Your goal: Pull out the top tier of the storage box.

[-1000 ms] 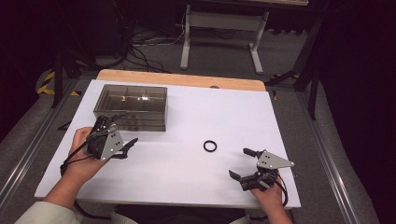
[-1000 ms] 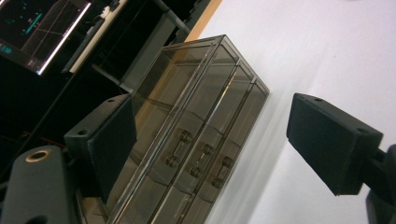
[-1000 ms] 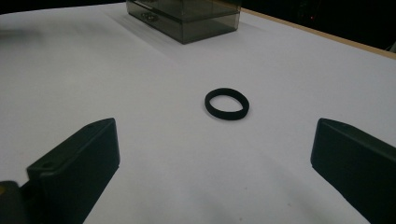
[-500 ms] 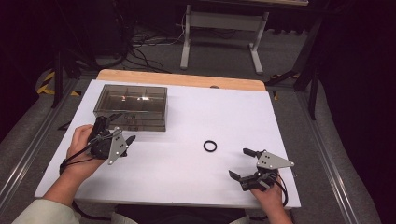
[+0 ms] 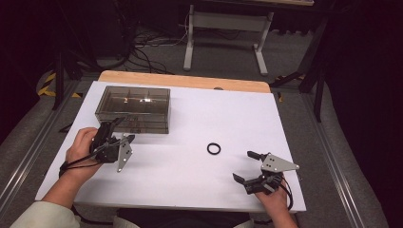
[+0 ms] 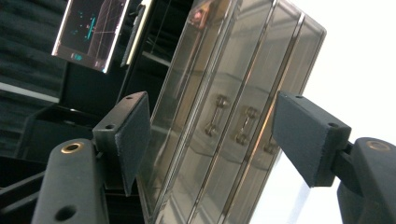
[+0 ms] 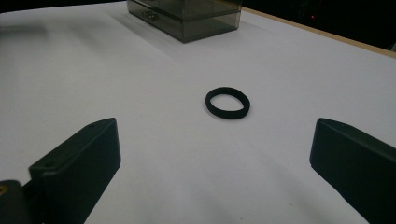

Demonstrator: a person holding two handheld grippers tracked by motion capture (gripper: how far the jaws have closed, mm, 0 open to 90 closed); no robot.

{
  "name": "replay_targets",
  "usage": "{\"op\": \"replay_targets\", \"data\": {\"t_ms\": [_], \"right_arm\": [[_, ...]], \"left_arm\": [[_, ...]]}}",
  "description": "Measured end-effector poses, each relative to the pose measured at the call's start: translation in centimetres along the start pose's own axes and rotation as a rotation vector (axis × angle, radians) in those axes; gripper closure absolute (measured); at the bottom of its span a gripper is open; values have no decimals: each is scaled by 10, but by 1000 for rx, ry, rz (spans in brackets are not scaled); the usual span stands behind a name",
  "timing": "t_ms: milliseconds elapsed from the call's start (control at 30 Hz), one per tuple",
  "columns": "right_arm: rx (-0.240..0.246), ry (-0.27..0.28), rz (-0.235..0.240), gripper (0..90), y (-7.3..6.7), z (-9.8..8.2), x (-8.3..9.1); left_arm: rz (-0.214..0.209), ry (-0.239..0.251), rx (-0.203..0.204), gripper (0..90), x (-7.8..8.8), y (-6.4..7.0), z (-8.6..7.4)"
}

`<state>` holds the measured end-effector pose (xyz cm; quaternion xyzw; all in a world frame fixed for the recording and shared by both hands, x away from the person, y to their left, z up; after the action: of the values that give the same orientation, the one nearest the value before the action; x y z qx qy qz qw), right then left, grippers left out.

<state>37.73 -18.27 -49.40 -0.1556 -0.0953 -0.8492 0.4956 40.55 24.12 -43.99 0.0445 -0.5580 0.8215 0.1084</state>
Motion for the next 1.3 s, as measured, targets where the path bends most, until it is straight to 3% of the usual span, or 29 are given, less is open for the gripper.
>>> {"op": "replay_targets", "data": {"t_ms": [567,700,767,867,1300], "right_arm": [[1,0,1,26,0,0,0],[1,-3,0,26,-1,0,0],[2,-3,0,26,0,0,0],[2,-4,0,26,-1,0,0],[3,-6,1,26,-1,-1,0]], "left_arm": [[58,-69,-232,441,-11,10,-5],[73,-82,-254,469,-14,10,-6],[79,-90,-251,480,-16,11,-7],[123,-123,-231,496,-18,12,-8],[141,-146,-228,543,-26,15,-11]]}}
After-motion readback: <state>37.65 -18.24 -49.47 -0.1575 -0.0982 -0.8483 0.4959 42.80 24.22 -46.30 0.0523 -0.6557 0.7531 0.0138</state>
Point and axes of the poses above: each handheld gripper's, and its own axes: x roughly backward along the jaws, z roughly out of its top, y roughly to its right, the point moved 6 cm from there along -x, roughly forward along the jaws, and after that the axes turned 6 degrees about z, right-handed, at the moved point
